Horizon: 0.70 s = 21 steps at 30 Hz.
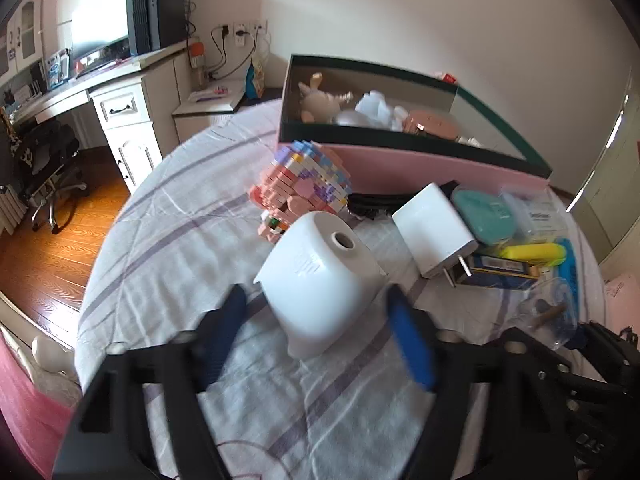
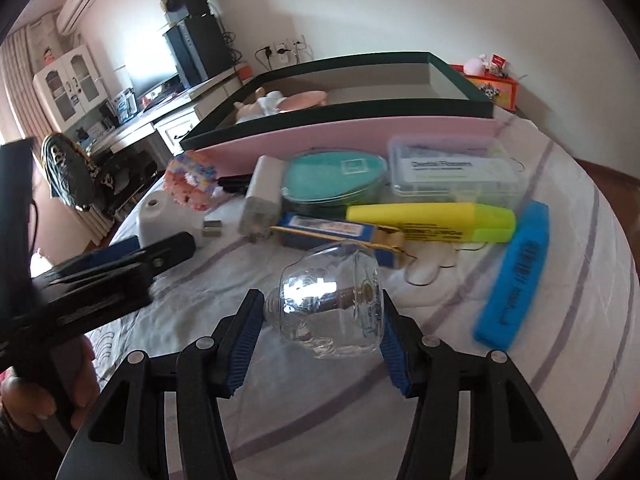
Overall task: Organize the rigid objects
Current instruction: 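Grasp the white cup-shaped object with the left tool while the right tool grasps the glass jar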
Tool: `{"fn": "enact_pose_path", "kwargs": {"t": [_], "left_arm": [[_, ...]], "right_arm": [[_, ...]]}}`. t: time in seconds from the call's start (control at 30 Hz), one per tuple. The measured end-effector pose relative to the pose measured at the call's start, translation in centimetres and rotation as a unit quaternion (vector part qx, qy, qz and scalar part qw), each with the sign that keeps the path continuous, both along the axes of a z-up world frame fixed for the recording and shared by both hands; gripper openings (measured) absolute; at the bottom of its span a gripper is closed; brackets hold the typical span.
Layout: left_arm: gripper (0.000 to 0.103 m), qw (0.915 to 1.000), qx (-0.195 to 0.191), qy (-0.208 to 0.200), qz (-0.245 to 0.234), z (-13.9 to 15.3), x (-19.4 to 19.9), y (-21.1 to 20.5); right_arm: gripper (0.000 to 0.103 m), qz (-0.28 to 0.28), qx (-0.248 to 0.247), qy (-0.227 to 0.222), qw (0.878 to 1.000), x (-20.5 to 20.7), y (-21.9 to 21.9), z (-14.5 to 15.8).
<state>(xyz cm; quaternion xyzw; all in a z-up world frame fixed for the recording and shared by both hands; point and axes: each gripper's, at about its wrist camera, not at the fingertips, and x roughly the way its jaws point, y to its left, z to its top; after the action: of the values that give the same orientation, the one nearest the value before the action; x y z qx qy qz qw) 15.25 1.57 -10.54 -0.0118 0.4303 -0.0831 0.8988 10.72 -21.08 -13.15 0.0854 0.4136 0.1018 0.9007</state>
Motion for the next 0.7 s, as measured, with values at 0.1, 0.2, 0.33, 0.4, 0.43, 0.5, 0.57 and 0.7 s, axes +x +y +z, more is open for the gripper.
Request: {"fn": "enact_pose_path", "kwargs": {"t": [0.1,0.2,0.33,0.4,0.43,0.5,0.57,0.7], "left_arm": [[0.040,0.9997,0.025,-0.003,-0.006,-0.4,0.3,-1.0],[0.016,0.9995,0.020,-0.009,-0.023,-0.3,0.1,-1.4],[0.018,0.9998,0.002,-0.011,-0.018,0.0,0.1,-0.7],[0.034,0.9999,-0.002,-0.003,-0.013,-0.1,0.4,-0.4],[0.056,0.9999,-0.002,-0.006,-0.009,0.1,0.5,-0.2],[0.079,0.9999,0.002,-0.015,-0.003,0.4,0.8,-0.3],[0.080,0.9998,0.014,-0.013,-0.003,0.3,1.4,-0.8],[0.056,0.9992,0.040,-0.002,-0.009,-0.5,2.3,-1.6]], "right_arm": [[0.056,-0.002,0.003,0.000,1.000,0.6,-0.2,-0.1],[0.056,-0.004,0.012,0.001,1.000,1.0,-0.5,-0.1],[0.056,-0.006,0.020,0.001,1.000,0.9,-0.6,-0.2],[0.056,-0.007,0.022,0.000,1.000,0.7,-0.7,-0.3],[0.056,-0.009,0.024,0.001,1.000,0.7,-0.9,-0.3],[0.056,-0.010,0.027,0.001,1.000,0.7,-1.0,-0.3],[0.056,-0.013,0.026,0.001,1.000,0.7,-1.1,-0.3],[0.056,-0.021,0.028,0.002,0.999,1.0,-1.4,-0.3]]}}
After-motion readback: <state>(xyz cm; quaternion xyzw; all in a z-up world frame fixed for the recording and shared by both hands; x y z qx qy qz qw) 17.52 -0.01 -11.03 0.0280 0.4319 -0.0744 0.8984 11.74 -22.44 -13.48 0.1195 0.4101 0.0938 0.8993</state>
